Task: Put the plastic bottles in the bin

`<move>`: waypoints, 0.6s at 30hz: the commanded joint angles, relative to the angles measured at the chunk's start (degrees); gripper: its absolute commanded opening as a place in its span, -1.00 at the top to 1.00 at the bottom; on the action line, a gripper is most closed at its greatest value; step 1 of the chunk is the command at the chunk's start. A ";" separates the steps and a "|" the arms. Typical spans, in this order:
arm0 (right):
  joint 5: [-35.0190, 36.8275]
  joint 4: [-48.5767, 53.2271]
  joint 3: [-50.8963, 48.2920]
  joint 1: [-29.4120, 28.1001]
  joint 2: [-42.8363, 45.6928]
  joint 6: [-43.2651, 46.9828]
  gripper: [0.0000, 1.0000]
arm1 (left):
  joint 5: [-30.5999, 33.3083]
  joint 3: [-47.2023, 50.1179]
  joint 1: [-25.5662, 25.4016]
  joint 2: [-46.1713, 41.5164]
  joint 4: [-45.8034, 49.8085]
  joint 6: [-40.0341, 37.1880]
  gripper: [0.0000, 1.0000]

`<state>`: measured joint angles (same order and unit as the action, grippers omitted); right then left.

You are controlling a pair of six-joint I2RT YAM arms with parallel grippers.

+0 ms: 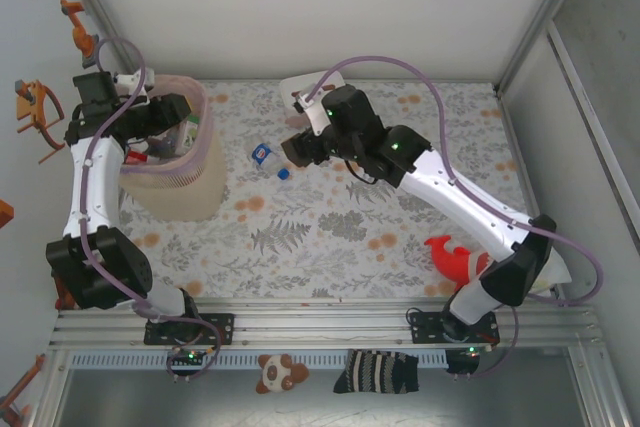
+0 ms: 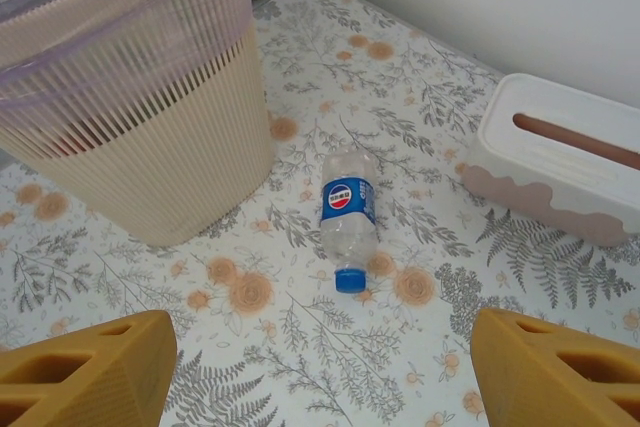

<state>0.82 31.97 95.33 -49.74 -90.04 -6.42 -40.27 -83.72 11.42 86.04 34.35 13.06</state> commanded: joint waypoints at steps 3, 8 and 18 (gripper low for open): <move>-0.38 -0.06 0.93 0.17 -1.17 -1.13 -0.52 | 11.97 -2.75 0.38 0.89 6.43 -5.35 0.07; -0.20 -0.06 0.71 0.23 -2.09 -1.36 -0.52 | 17.12 -3.29 1.38 0.12 7.66 -7.07 0.07; -0.73 -0.40 1.53 0.51 -8.45 -1.01 -0.51 | 5.07 -2.63 2.96 -5.24 2.08 -0.76 0.03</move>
<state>0.60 32.12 95.42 -49.63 -96.12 -7.05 -31.11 -86.48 13.98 84.07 37.71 9.63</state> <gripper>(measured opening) 0.754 0.485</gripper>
